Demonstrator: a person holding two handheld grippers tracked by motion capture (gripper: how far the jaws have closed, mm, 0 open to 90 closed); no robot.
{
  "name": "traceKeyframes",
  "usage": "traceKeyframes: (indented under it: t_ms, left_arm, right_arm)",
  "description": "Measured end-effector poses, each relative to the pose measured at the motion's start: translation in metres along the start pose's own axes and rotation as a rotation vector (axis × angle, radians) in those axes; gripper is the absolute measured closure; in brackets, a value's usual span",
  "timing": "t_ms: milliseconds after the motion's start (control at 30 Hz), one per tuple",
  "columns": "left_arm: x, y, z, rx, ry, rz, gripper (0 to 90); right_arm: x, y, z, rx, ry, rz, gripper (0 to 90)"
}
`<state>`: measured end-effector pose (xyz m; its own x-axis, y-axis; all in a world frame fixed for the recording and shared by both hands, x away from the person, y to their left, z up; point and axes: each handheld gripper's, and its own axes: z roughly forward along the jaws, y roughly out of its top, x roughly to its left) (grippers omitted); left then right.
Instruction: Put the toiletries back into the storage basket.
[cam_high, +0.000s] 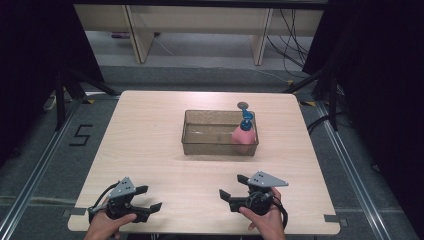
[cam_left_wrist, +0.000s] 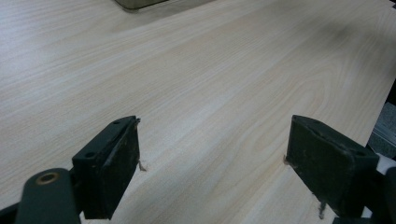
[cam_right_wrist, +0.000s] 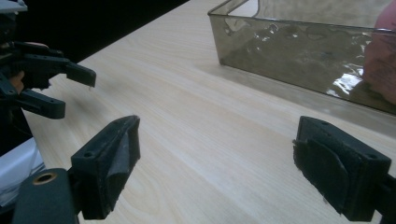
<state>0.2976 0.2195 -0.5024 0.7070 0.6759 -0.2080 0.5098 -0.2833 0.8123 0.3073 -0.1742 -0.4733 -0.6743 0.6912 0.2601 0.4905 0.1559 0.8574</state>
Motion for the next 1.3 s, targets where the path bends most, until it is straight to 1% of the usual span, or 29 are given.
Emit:
traceKeyframes:
  t_ms: [33, 67, 133, 167, 200, 233, 300, 333, 400, 433, 533, 633, 667, 700, 800, 833, 867, 900, 933, 967, 1000, 1033, 1067, 1100, 1133, 1167, 1200, 1233, 1300]
  left_arm:
    - [0.000, 0.000, 0.000, 0.000, 0.000, 0.000, 16.7]
    - [0.000, 0.000, 0.000, -0.001, 0.000, 0.001, 16.7]
    - [0.000, 0.000, 0.000, -0.002, 0.000, 0.000, 16.6]
    - [0.000, 0.000, 0.000, -0.002, 0.000, 0.000, 16.7]
    - [0.000, 0.000, 0.000, 0.000, 0.001, 0.001, 16.7]
    - [-0.001, 0.000, 0.000, -0.007, 0.001, -0.005, 16.6]
    - [-0.001, 0.000, 0.000, -0.007, 0.000, -0.004, 16.6]
    - [-0.001, 0.000, 0.000, -0.007, 0.000, -0.004, 16.6]
    - [0.000, 0.000, 0.000, -0.003, 0.001, 0.000, 16.6]
    - [-0.001, 0.000, 0.001, -0.005, 0.000, -0.005, 16.6]
    - [-0.002, -0.001, 0.001, -0.010, 0.008, -0.009, 16.6]
    - [-0.001, -0.001, 0.002, -0.014, -0.003, -0.006, 16.6]
    - [-0.001, -0.001, 0.002, -0.015, -0.004, -0.006, 16.6]
    - [-0.001, -0.001, 0.001, -0.006, -0.002, -0.007, 16.6]
    - [-0.001, -0.001, 0.001, -0.014, 0.008, -0.006, 16.5]
    - [-0.001, -0.001, 0.001, -0.009, -0.002, -0.003, 16.6]
    - [-0.001, 0.000, 0.001, -0.003, -0.001, -0.006, 16.5]
    - [-0.001, 0.000, 0.001, -0.007, -0.003, -0.007, 16.6]
    - [-0.001, -0.001, 0.002, -0.014, -0.006, -0.007, 16.5]
    - [-0.001, -0.001, 0.002, -0.012, -0.006, -0.007, 16.5]
    - [-0.001, -0.001, 0.002, -0.012, -0.006, -0.007, 16.4]
    - [0.000, -0.001, 0.001, -0.001, -0.007, 0.000, 16.4]
    - [0.000, -0.001, 0.001, -0.001, -0.007, 0.001, 16.4]
    - [0.000, -0.001, 0.001, -0.001, -0.007, 0.001, 16.4]
    - [-0.001, -0.001, 0.002, -0.006, -0.008, -0.004, 16.4]
    - [-0.001, -0.001, 0.002, -0.006, -0.008, -0.004, 16.4]
    - [-0.001, -0.001, 0.001, -0.006, -0.006, -0.007, 16.4]
    - [0.000, -0.001, 0.001, -0.001, -0.006, -0.002, 16.4]
    - [0.000, -0.001, 0.001, 0.000, -0.007, 0.001, 16.4]
  right_arm:
    - [0.000, 0.000, 0.000, 0.000, 0.000, 0.000, 15.4]
    - [-0.001, 0.000, 0.001, -0.001, -0.015, -0.027, 15.4]
    - [-0.001, -0.003, -0.002, 0.009, -0.029, -0.031, 15.4]
    - [-0.001, -0.003, -0.002, 0.009, -0.029, -0.031, 15.4]
    - [0.000, -0.004, -0.002, 0.008, -0.026, -0.013, 15.4]
    - [-0.001, -0.005, -0.002, 0.014, -0.025, -0.032, 15.4]
    - [-0.001, -0.007, -0.001, 0.021, -0.026, -0.037, 15.4]
    - [0.000, -0.009, -0.001, 0.016, -0.022, -0.026, 15.4]
    - [0.000, -0.009, -0.002, 0.025, -0.009, -0.034, 15.4]
    - [0.000, -0.010, -0.002, 0.028, -0.023, -0.034, 15.4]
    - [0.000, -0.011, -0.003, 0.031, -0.022, -0.035, 15.4]
    - [0.000, -0.013, -0.006, 0.036, -0.016, -0.038, 15.4]
    - [0.001, -0.014, -0.006, 0.035, -0.005, -0.017, 15.4]
    - [0.000, -0.014, -0.006, 0.044, -0.002, -0.027, 15.4]
    - [-0.001, -0.018, -0.007, 0.067, -0.025, -0.038, 15.4]
    - [0.001, -0.019, -0.008, 0.063, -0.019, -0.012, 15.5]
    - [-0.001, -0.019, -0.008, 0.069, -0.012, -0.019, 15.5]
    - [0.001, -0.020, -0.009, 0.074, -0.024, -0.015, 15.5]
    - [0.003, -0.021, -0.010, 0.079, -0.030, 0.022, 15.5]
    - [0.000, -0.021, -0.009, 0.067, -0.026, -0.029, 15.5]
    - [0.000, -0.021, -0.009, 0.067, -0.026, -0.029, 15.5]
    - [0.002, -0.022, -0.012, 0.081, -0.022, -0.009, 15.5]
    - [0.000, -0.022, -0.012, 0.077, -0.027, -0.032, 15.5]
    - [0.000, -0.022, -0.012, 0.077, -0.027, -0.032, 15.5]
    - [0.004, -0.024, -0.014, 0.082, -0.027, 0.013, 15.5]
    - [0.004, -0.024, -0.014, 0.082, -0.027, 0.013, 15.5]
    - [0.000, -0.024, -0.014, 0.077, -0.028, -0.035, 15.5]
    - [0.001, -0.026, -0.015, 0.077, -0.037, -0.034, 15.5]
    - [0.001, -0.026, -0.017, 0.079, -0.031, -0.036, 15.5]
